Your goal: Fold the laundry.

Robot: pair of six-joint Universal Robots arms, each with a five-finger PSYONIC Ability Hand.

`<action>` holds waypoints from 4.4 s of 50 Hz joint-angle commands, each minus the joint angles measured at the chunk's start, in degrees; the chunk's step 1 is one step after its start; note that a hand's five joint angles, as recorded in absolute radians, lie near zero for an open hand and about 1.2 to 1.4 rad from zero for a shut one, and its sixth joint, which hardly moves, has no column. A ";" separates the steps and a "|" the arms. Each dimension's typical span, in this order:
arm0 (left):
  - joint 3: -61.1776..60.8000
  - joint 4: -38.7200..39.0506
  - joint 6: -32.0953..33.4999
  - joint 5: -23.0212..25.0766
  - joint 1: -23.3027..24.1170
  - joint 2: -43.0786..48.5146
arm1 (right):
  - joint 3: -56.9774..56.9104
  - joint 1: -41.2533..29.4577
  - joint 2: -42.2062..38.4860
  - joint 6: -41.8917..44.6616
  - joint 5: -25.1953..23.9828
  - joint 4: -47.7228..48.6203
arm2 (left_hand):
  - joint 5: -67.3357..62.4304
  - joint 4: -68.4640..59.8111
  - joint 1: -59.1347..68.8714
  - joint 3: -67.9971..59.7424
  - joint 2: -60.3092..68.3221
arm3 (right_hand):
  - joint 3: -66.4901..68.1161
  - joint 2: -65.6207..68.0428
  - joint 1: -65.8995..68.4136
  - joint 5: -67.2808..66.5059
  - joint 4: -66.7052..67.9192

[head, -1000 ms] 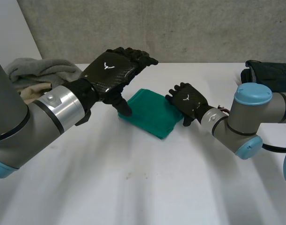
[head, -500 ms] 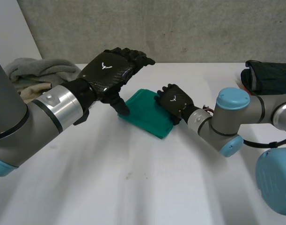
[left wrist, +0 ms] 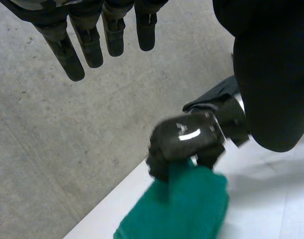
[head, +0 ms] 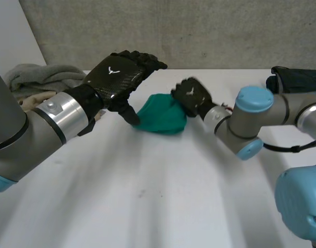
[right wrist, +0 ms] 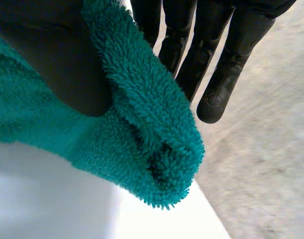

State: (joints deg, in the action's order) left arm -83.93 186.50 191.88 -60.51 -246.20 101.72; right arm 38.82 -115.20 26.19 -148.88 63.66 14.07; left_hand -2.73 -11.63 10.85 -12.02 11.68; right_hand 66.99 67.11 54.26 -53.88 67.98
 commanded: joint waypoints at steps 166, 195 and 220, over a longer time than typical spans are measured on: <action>-0.97 -0.35 -2.12 0.13 3.00 -2.49 | 27.08 44.89 23.18 -2.56 2.68 9.95 | 1.51 0.40 0.37 0.79 -0.45 | -56.99 -57.11 -44.26 53.88 -57.98; 13.69 7.13 7.26 -15.52 -21.94 13.83 | 52.65 20.73 52.82 -5.46 -3.45 16.95 | 0.84 -0.27 1.04 0.12 0.22 | -56.99 -57.11 -44.26 53.88 -57.98; 20.22 22.85 12.56 -14.99 -24.86 26.00 | 69.99 16.33 49.49 -0.18 -2.84 19.33 | -67.27 -68.37 69.15 -67.98 68.32 | -56.99 -57.11 -44.26 53.88 -57.98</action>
State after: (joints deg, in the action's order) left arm -59.63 203.19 210.99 -74.85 -274.19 136.38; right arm 108.92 -99.73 75.55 -148.99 60.70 33.33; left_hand -55.40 -68.48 63.69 -67.87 68.17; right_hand 12.07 12.80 11.69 -3.61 13.39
